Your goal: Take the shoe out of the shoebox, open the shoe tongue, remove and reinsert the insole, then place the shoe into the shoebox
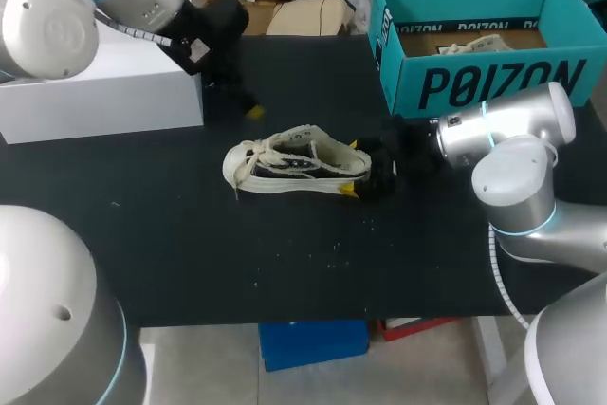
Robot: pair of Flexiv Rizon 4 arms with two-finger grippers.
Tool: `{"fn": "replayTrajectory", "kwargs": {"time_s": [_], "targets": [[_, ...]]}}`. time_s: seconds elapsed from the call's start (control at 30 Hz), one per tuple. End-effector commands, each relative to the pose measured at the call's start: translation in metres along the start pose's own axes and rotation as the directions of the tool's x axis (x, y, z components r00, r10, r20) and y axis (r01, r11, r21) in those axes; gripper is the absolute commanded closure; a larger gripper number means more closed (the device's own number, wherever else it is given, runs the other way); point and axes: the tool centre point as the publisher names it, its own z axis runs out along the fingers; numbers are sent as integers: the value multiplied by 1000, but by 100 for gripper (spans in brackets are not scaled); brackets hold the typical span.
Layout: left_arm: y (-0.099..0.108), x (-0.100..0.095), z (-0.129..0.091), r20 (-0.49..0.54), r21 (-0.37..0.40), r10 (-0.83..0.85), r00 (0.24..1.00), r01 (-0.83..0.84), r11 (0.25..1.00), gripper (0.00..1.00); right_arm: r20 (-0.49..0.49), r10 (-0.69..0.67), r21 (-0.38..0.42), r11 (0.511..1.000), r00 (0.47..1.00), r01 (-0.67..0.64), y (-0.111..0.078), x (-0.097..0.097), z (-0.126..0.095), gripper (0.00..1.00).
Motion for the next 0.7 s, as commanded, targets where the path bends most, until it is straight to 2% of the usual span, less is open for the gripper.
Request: {"fn": "replayTrajectory", "kwargs": {"time_s": [0.03,0.07,0.1,0.13,0.67,0.7], "targets": [[-12,-1,17,334,-230,-572,749,653,721,0,1,1,0,1000,1000,-1,0,-1,3,100],[-12,0,19,422,-214,-592,687,710,671,0,1,1,0,1000,1000,-1,0,-1,3,100],[-12,1,20,368,-194,-663,652,751,631,0,1,1,0,1000,1000,-1,0,-1,3,100],[-11,1,20,345,-172,-735,584,809,562,0,1,1,0,1000,1000,-1,0,-1,3,100],[-11,1,20,345,-172,-735,584,809,562,0,1,1,0,1000,1000,-1,0,-1,3,100],[-14,0,25,440,-121,-728,526,838,532,0,1,1,0,1000,1000,-1,0,-1,3,100]]}}
